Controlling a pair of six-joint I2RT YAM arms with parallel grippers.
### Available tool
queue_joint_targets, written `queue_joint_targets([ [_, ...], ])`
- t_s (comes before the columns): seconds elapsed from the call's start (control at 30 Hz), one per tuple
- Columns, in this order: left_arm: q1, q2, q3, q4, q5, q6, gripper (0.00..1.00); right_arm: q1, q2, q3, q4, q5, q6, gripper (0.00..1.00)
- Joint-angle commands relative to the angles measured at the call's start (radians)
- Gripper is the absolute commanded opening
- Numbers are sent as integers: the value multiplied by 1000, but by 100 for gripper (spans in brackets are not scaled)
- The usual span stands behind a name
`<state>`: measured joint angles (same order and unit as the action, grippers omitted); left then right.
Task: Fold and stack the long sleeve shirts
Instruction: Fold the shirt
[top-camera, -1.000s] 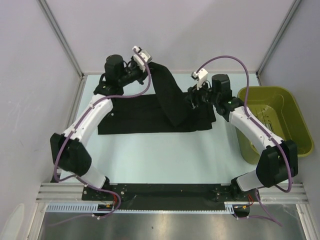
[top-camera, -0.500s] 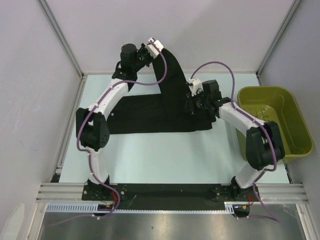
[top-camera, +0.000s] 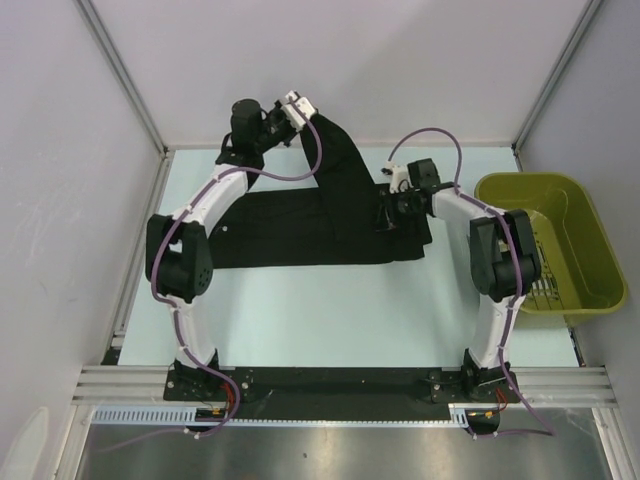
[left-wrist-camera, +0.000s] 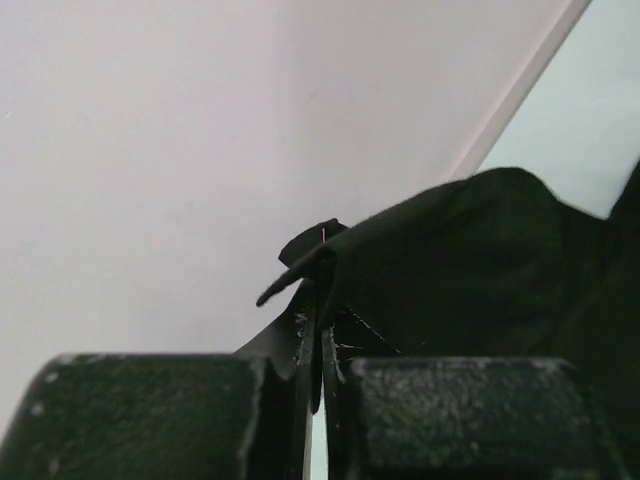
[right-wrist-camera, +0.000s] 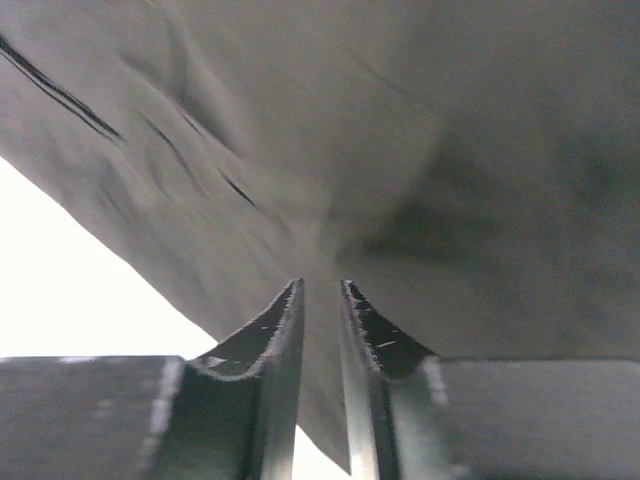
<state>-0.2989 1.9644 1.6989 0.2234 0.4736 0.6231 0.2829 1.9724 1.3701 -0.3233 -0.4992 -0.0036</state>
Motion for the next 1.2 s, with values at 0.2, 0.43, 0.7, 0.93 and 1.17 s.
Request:
queue_joint_targets([
  [0.2, 63, 11, 96, 80, -69, -88, 2, -157, -173, -26, -353, -9, -281, 49],
  [0.43, 69, 54, 148, 60, -90, -60, 2, -163, -110, -25, -398, 80, -323, 49],
  [0.7, 76, 42, 96, 56, -57, -56, 2, -163, -55, -28, -387, 146, -329, 38],
  [0.93, 118, -36, -7, 80, 207, -146, 1, -151, 22, 56, -414, 223, -300, 16],
  [1.17, 144, -192, -189, -90, 529, 5, 3, -148, -110, 93, -425, 48, -303, 34],
])
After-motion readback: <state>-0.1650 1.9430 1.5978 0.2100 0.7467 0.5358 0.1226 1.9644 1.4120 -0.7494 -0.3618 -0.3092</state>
